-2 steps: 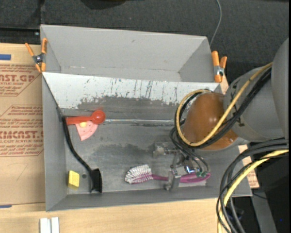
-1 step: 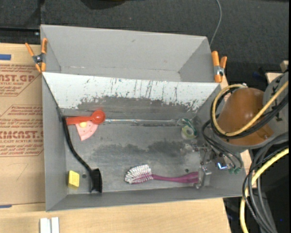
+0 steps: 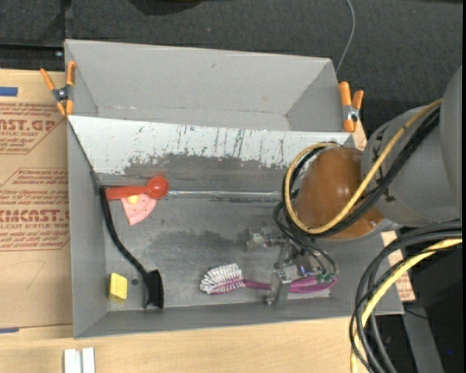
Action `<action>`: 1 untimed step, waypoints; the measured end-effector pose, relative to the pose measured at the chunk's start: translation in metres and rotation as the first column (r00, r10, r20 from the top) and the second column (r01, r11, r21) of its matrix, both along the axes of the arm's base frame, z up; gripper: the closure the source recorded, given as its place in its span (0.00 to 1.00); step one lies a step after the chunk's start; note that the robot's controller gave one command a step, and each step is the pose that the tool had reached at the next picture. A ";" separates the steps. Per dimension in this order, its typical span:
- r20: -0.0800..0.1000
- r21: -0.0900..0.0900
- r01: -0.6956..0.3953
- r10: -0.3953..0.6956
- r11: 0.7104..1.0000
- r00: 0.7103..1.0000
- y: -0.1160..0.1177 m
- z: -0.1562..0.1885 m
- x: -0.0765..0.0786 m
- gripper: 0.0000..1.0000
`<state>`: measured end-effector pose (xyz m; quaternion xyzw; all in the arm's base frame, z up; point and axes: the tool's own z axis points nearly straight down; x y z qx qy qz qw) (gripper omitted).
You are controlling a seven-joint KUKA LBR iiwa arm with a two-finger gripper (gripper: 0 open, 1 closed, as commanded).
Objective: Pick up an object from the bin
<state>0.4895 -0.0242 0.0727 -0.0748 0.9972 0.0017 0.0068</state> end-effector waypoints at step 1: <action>0.011 -0.013 -0.092 0.092 0.996 0.996 -0.039 -0.001 -0.002 0.00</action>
Offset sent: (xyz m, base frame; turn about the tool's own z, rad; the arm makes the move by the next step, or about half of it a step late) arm -0.0002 -0.0048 -0.0001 -0.0190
